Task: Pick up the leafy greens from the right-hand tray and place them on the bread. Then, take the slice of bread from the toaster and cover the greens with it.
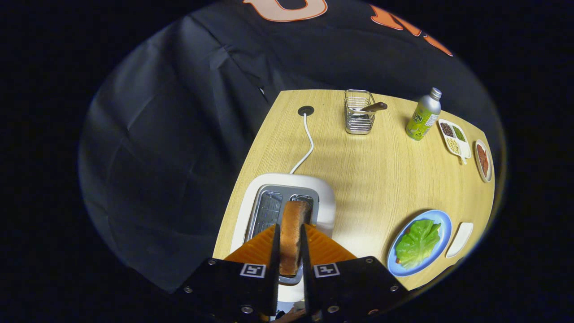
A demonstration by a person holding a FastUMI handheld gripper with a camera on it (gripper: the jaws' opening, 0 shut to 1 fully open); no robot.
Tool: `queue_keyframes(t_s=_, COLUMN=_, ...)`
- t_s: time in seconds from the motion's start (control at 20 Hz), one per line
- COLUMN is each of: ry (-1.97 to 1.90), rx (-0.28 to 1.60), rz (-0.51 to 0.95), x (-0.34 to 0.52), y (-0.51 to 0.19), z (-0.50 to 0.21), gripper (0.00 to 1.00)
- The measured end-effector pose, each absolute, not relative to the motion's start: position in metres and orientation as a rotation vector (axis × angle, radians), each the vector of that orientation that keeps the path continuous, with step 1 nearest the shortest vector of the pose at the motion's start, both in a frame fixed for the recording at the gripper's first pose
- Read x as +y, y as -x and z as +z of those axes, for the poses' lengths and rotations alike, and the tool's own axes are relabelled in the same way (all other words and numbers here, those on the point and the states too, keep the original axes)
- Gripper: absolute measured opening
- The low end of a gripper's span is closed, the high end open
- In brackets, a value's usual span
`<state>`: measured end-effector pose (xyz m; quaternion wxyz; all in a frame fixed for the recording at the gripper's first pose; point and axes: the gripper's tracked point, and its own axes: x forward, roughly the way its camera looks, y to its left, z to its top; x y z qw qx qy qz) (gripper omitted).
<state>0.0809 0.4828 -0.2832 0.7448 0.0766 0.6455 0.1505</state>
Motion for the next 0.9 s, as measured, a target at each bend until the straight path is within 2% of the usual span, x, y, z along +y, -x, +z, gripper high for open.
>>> queue_keyframes(t_s=0.05, ry=-0.171, rx=1.405, rz=0.333, x=0.482, y=-0.081, z=-0.282, gripper=0.19)
queue_keyframes(t_s=0.15, ry=-0.201, rx=1.4, rz=0.345, x=0.48, y=-0.082, z=-0.28, gripper=0.15)
queue_keyframes(t_s=0.35, ry=-0.296, rx=1.368, rz=0.382, x=0.471, y=-0.086, z=-0.266, gripper=0.09)
queue_keyframes(t_s=0.9, ry=-0.51, rx=1.204, rz=0.471, x=0.413, y=-0.093, z=-0.204, gripper=0.09)
